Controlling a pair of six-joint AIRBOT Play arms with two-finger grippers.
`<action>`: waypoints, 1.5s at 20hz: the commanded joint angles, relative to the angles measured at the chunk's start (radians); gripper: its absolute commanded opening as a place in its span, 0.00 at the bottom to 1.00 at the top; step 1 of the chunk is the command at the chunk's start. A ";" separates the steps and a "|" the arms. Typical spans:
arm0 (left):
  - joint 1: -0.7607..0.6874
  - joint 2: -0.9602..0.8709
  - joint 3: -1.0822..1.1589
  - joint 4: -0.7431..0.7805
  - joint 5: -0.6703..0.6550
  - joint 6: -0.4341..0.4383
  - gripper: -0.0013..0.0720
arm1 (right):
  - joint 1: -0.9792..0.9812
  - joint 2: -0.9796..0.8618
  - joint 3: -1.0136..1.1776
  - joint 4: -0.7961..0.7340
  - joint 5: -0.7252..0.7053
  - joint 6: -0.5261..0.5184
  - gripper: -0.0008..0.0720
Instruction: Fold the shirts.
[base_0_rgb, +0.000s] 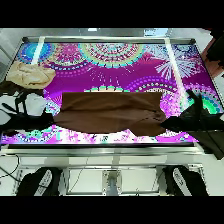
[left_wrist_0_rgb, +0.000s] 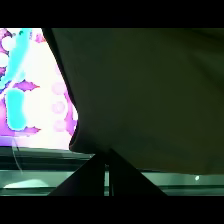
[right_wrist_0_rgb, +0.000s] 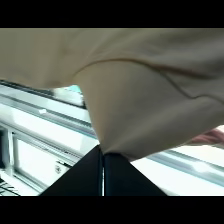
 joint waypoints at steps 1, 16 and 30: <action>0.000 0.102 0.014 -0.082 -0.039 -0.011 0.03 | -0.004 0.038 0.062 -0.048 0.053 0.040 0.04; -0.002 -0.408 0.192 -0.263 0.481 -0.018 0.03 | -0.002 -0.413 0.063 0.149 -0.422 -0.061 0.04; -0.188 -0.699 0.227 -0.265 0.745 0.018 0.03 | 0.137 -0.843 0.382 -0.156 -0.563 0.058 0.04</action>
